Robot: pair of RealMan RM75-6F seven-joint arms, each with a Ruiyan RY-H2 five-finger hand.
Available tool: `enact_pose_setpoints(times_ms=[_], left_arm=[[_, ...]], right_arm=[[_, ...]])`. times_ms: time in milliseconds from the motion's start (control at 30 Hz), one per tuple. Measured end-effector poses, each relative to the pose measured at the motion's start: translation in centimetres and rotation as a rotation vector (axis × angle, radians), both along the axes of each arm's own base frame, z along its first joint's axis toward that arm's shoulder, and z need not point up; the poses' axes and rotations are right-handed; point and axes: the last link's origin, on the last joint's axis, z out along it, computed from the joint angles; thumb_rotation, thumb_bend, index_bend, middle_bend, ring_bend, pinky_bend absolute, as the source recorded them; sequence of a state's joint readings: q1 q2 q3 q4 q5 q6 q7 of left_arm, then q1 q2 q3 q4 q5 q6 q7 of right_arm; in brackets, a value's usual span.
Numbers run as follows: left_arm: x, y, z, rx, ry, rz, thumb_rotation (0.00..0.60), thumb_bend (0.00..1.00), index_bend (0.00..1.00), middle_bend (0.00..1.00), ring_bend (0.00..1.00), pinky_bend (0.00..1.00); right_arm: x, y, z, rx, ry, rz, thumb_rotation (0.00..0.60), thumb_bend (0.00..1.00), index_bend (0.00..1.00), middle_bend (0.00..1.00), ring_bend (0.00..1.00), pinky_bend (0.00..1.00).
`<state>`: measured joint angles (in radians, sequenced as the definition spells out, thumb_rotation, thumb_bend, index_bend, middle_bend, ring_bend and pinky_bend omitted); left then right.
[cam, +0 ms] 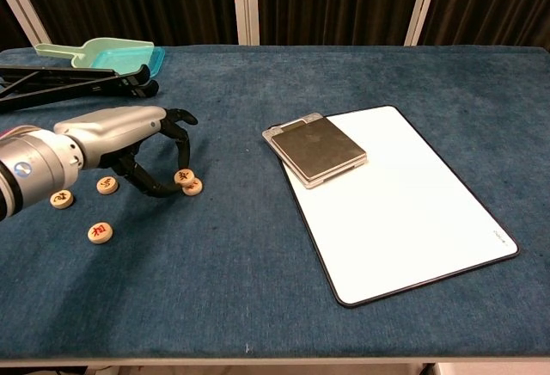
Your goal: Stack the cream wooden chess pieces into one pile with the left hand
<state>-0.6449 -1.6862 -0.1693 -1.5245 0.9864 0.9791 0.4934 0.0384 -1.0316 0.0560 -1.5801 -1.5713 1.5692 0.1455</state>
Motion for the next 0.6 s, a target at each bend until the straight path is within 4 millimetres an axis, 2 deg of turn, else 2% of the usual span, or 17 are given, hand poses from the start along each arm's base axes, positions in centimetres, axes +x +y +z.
enact_pose_setpoints(times_ms=[333, 600], left_arm=[[0.86, 0.22, -0.34, -0.007, 0.016, -0.01, 0.6, 0.34, 0.52, 0.06, 0.0, 0.0], [0.83, 0.24, -0.34, -0.004, 0.028, -0.009, 0.6, 0.33, 0.52, 0.06, 0.0, 0.0]], right_arm=[[-0.18, 0.13, 0.07, -0.003, -0.001, -0.001, 0.6, 0.19, 0.0, 0.04, 0.0, 0.05], [-0.28, 0.18, 0.05, -0.003, -0.003, -0.004, 0.6, 0.19, 0.0, 0.04, 0.0, 0.05]])
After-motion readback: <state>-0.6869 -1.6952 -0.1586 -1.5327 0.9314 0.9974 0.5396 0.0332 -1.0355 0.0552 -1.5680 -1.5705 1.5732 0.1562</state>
